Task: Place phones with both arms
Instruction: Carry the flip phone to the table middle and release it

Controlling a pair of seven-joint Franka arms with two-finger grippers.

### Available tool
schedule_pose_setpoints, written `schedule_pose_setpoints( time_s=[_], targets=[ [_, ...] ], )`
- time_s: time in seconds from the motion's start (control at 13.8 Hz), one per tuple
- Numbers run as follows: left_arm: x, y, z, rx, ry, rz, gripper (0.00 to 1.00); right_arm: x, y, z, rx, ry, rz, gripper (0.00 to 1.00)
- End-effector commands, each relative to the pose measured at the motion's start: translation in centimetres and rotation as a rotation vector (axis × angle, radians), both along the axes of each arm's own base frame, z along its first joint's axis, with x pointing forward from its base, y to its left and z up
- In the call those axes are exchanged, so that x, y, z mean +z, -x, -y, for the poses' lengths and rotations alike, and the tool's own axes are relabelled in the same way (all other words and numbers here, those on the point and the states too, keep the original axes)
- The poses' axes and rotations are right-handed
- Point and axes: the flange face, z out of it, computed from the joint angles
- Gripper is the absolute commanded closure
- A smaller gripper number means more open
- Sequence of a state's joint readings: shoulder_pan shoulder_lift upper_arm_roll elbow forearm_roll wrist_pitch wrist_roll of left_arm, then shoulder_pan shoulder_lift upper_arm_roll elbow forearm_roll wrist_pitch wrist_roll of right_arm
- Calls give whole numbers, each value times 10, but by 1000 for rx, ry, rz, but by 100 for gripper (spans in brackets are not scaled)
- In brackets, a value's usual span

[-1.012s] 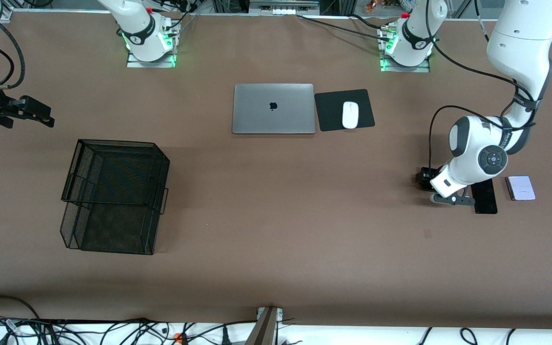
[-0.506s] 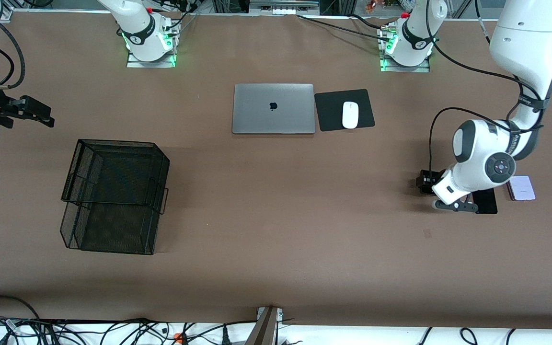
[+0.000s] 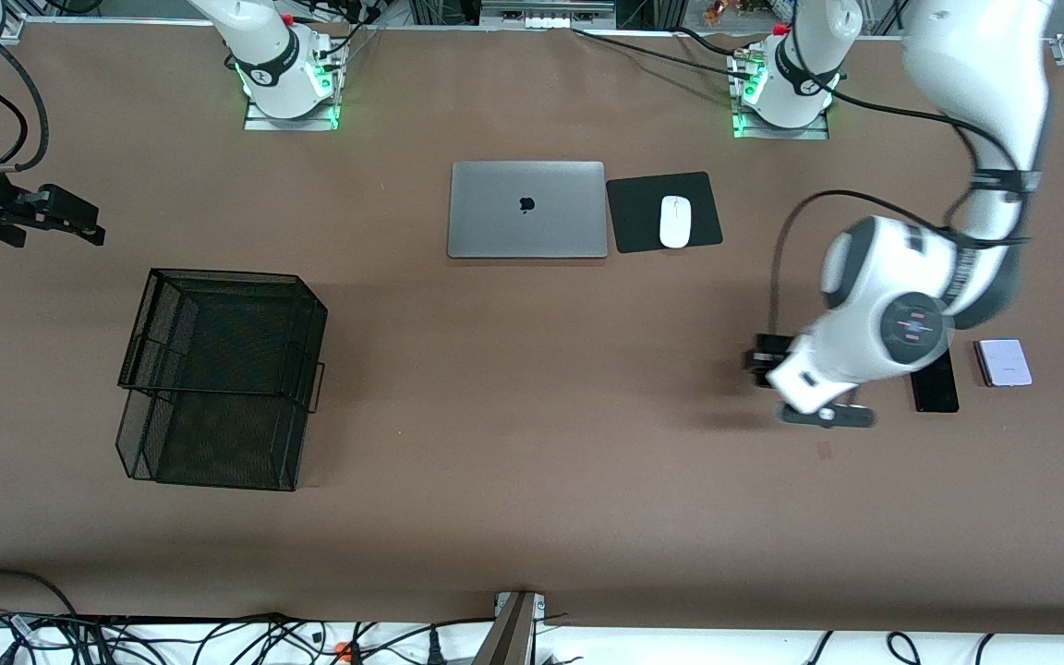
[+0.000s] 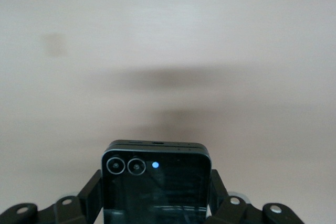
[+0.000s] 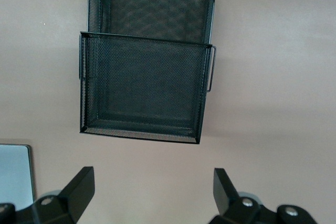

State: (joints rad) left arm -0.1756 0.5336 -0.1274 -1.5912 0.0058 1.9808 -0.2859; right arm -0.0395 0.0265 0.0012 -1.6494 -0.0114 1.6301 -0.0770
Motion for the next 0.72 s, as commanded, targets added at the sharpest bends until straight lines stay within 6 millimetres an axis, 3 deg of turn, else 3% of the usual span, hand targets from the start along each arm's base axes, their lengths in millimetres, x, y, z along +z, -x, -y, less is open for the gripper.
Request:
schedule_pose_setpoints(
  time_s=[0.0, 0.22, 0.29, 0.43, 0.51, 0.58, 0.65],
  targets=[
    [-25, 3, 91, 46, 40, -32, 68, 3, 5, 0, -5, 0, 4, 0],
    [-62, 17, 193, 112, 106, 56, 66, 3, 5, 0, -5, 0, 4, 0],
    [-75, 22, 215, 155, 136, 98, 66, 3, 5, 0, -5, 0, 4, 0],
    [-105, 51, 271, 206, 200, 152, 66, 3, 5, 0, -5, 0, 3, 0],
    [-114, 66, 292, 219, 216, 165, 61, 3, 5, 0, -5, 0, 3, 0],
    [-116, 72, 300, 227, 216, 163, 54, 3, 5, 0, -2, -1, 3, 0],
    [-113, 76, 303, 211, 211, 171, 36, 2, 4, 0, 3, -1, 1, 0]
  ],
)
